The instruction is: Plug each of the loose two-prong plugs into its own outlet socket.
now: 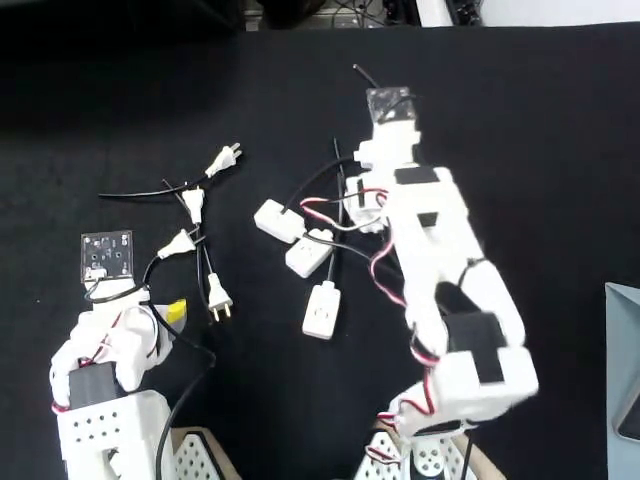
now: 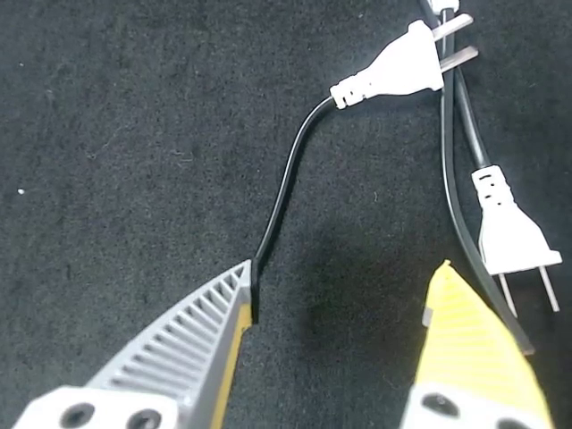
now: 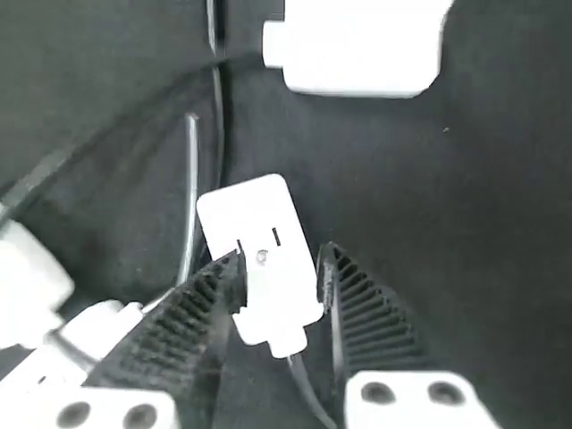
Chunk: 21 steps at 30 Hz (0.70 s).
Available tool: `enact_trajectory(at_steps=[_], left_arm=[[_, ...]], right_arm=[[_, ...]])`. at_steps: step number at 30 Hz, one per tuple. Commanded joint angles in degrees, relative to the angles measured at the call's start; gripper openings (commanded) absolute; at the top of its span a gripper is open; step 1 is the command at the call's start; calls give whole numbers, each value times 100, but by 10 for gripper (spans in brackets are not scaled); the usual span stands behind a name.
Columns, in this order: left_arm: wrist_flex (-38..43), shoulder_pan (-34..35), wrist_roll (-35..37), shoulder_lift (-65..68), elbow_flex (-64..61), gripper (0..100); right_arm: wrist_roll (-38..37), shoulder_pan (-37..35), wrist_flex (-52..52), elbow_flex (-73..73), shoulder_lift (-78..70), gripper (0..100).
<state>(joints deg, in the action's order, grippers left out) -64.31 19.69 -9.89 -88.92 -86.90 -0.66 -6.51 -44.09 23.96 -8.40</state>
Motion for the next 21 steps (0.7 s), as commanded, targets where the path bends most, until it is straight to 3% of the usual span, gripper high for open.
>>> enact_trajectory(at_steps=[1, 6, 15, 21], left_arm=[[0, 57, 18, -62, 57, 305], [0, 57, 18, -62, 57, 305], [0, 57, 18, -62, 57, 305], [0, 57, 18, -62, 57, 305]], right_arm=[[-35, -70, 167, -576, -505, 137], [-35, -88, 141, -875, -1024, 135], [-35, -404, -1248, -1349, -1059, 139], [-35, -545, -1442, -1341, -1068, 139]])
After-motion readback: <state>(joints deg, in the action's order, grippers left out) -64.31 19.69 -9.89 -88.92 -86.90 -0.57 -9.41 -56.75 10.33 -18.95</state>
